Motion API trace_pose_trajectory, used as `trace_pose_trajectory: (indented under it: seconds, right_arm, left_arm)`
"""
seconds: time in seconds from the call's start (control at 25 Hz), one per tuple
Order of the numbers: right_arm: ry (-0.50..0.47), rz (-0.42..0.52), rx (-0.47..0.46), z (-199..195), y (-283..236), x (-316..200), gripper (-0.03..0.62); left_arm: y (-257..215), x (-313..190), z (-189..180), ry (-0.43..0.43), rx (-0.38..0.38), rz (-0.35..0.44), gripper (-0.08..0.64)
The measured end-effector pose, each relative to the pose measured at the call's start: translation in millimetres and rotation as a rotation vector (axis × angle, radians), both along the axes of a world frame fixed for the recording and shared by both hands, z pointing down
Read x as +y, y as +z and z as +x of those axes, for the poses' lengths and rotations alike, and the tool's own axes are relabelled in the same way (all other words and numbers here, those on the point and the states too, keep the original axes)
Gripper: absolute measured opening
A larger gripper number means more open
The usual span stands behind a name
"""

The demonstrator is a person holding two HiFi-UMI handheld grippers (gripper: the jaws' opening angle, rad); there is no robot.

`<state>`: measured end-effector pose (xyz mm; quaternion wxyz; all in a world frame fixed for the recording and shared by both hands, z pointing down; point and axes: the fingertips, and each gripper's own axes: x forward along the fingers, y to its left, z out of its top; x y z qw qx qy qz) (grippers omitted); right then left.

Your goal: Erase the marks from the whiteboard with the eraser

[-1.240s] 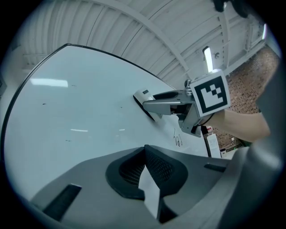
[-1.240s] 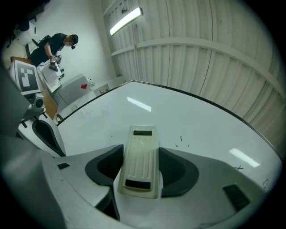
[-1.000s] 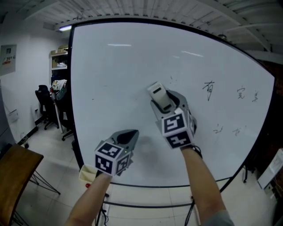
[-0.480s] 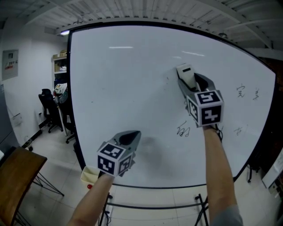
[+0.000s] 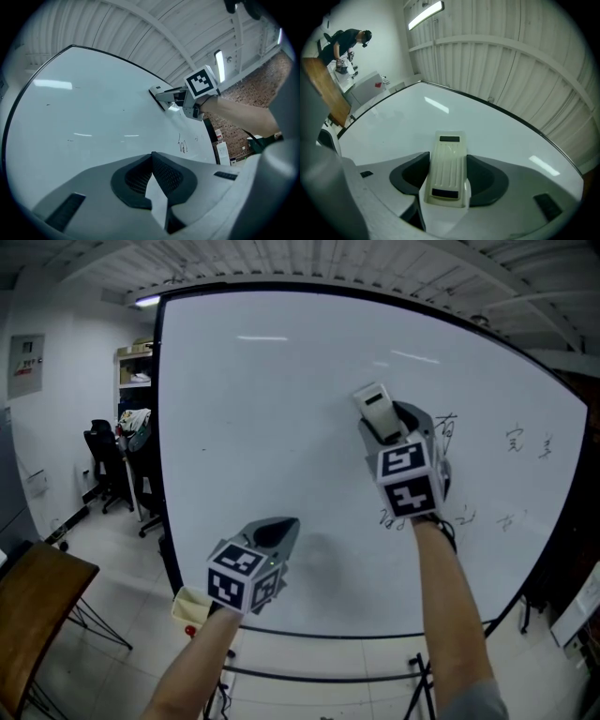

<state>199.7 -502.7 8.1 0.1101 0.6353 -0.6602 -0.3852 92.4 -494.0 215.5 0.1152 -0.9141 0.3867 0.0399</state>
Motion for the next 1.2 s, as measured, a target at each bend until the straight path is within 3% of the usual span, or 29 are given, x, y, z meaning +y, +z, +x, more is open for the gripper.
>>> trace_pose_trajectory:
  seconds: [0.28,0.6,0.84,1.04,1.2]
  right_arm:
    - [-0.031,-0.069,0.14,-69.5,47.1,-10.2,0.25]
    - [-0.086,-0.093,0.087,-63.7,42.6,-11.3,0.252]
    - [-0.119,-0.034,-0.026,-30.7,14.2,-3.9,0.252]
    - [-0.099,0.025,-0.155,31.6,-17.6,4.3,0.252]
    - [-0.11,0.025,-0.179,43.1,-23.5,5.7,0.252]
  left_arm:
    - [16.4,4.1,-28.2,-0.022,0.016,-0.035,0.003]
    - [19.1,6.9,-30.4,-0.023,0.0,-0.045,0.003]
    - [19.3,8.7,-34.7,-0.054,-0.008,-0.046,0.003]
    - [12.4,10.3,-30.8,-0.072,-0.007,-0.036,0.003]
    - [5.6,11.6,-20.3,-0.072,-0.009,-0.025,0.003]
